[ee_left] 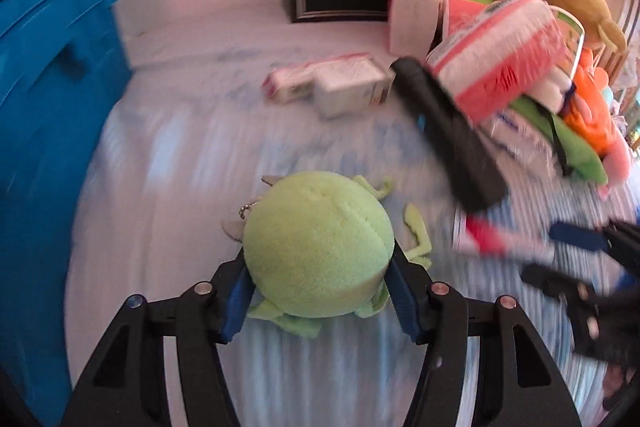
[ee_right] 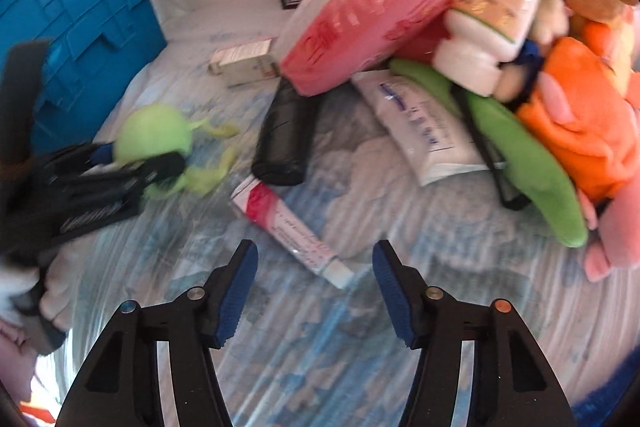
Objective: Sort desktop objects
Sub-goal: 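Grasp the green plush ball with the left tool while the right tool grasps the ointment tube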
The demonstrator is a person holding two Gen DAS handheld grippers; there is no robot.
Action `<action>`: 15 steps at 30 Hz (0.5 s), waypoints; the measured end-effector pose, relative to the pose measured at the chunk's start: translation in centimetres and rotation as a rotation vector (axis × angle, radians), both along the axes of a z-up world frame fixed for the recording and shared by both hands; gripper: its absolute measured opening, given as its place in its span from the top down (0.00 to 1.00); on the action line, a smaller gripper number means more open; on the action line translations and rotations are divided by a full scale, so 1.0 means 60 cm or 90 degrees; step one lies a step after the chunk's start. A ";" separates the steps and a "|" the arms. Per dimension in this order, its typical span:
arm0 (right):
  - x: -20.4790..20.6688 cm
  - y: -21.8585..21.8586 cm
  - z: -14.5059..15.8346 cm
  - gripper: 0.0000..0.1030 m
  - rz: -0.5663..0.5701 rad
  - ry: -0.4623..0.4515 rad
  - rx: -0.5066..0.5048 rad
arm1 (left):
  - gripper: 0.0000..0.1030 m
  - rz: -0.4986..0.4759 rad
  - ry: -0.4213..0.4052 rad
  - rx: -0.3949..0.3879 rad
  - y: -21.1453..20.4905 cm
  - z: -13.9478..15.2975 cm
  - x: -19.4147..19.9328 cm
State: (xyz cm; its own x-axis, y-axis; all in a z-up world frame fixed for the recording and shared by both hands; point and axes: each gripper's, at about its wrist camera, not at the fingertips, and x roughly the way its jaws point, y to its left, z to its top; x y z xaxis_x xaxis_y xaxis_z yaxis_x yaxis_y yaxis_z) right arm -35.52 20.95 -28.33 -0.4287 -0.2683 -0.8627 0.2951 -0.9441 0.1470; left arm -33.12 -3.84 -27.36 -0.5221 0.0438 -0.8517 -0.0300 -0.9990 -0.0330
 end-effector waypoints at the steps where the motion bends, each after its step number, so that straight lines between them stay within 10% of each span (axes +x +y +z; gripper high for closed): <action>1: 0.000 -0.003 -0.004 0.48 0.005 -0.001 0.000 | 0.43 0.005 -0.003 0.008 -0.003 -0.001 0.011; 15: 0.037 -0.046 -0.009 0.80 0.064 0.069 0.084 | 0.43 -0.020 0.023 -0.022 0.032 0.013 0.052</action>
State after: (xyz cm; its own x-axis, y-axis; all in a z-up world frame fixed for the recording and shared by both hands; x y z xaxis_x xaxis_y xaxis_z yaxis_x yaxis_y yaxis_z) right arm -33.29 18.21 -28.88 -0.4976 -0.2021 -0.8436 0.3957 -0.9183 -0.0134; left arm -29.99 -1.91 -26.56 -0.5509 0.0311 -0.8340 -0.0617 -0.9981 0.0036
